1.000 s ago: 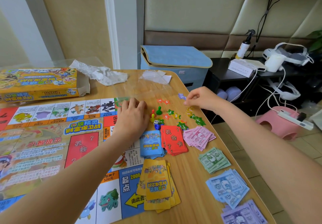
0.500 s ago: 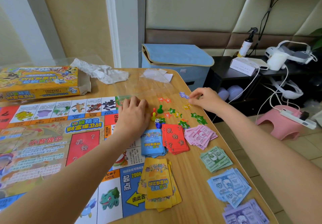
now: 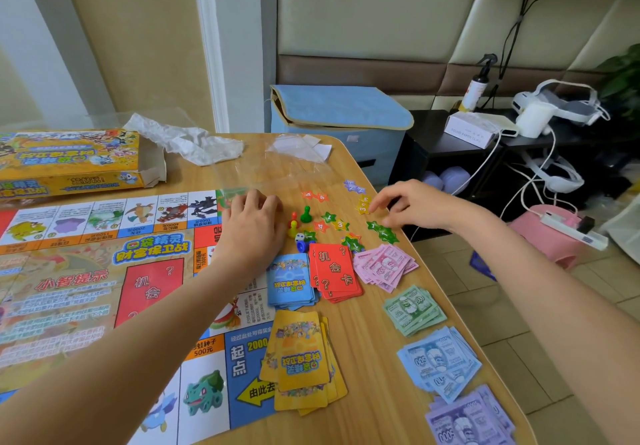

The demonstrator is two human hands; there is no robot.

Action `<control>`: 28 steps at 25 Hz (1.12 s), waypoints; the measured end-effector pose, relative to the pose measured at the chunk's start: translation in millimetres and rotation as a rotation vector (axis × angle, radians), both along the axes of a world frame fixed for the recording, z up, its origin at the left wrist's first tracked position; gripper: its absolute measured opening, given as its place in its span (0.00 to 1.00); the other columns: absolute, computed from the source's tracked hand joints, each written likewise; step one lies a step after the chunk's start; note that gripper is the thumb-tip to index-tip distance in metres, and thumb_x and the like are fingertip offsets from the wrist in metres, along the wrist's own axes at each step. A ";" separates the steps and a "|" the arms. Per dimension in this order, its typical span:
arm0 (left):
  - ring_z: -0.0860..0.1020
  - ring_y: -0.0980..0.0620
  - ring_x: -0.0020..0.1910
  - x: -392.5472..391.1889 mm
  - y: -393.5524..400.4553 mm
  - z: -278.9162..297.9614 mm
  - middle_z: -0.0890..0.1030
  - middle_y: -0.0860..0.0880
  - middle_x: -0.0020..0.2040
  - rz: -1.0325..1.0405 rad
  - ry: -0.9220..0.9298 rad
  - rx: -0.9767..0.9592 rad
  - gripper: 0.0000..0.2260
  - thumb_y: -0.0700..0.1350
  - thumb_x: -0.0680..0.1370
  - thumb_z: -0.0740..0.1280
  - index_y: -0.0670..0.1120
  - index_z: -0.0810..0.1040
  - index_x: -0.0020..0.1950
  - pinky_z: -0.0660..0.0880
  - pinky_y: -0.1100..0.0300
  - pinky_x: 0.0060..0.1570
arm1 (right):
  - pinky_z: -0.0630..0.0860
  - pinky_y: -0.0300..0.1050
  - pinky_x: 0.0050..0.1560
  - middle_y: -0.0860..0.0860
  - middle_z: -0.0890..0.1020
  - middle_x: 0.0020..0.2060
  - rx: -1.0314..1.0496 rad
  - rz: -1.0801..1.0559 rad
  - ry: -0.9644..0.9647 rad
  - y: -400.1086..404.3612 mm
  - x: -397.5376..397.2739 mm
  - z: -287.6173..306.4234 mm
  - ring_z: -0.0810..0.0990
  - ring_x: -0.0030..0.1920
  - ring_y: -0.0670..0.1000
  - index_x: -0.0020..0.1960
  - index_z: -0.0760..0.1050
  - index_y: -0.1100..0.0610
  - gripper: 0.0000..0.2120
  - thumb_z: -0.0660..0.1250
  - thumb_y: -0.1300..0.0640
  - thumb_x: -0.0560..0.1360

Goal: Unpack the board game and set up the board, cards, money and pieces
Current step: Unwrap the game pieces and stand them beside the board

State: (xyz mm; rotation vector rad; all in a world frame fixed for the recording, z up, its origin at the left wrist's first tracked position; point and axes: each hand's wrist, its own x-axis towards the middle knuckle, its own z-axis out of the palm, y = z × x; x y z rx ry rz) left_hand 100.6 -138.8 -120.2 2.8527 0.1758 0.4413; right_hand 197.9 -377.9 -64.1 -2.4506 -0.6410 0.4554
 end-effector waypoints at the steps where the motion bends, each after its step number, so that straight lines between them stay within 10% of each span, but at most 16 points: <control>1: 0.66 0.43 0.60 0.0 0.2 0.6 0.70 0.44 0.59 0.002 0.006 0.001 0.15 0.52 0.80 0.55 0.45 0.71 0.61 0.62 0.51 0.58 | 0.76 0.41 0.50 0.47 0.74 0.49 -0.052 0.054 0.036 -3.6 -3.4 -0.7 0.78 0.43 0.48 0.47 0.77 0.49 0.13 0.69 0.67 0.72; 19: 0.66 0.43 0.59 -1.0 -1.2 0.8 0.70 0.43 0.59 0.005 0.001 -0.005 0.15 0.51 0.80 0.55 0.44 0.72 0.61 0.62 0.51 0.57 | 0.67 0.27 0.32 0.44 0.76 0.31 -0.093 0.172 -0.023 36.4 -14.1 -2.5 0.73 0.29 0.37 0.40 0.77 0.50 0.07 0.73 0.61 0.70; 28: 0.66 0.43 0.60 -0.4 -1.1 1.1 0.70 0.44 0.59 0.007 0.009 -0.012 0.16 0.52 0.81 0.55 0.44 0.72 0.62 0.62 0.51 0.58 | 0.75 0.41 0.44 0.45 0.79 0.36 -0.148 0.130 -0.088 41.6 -19.0 0.5 0.77 0.38 0.43 0.45 0.79 0.57 0.08 0.74 0.55 0.69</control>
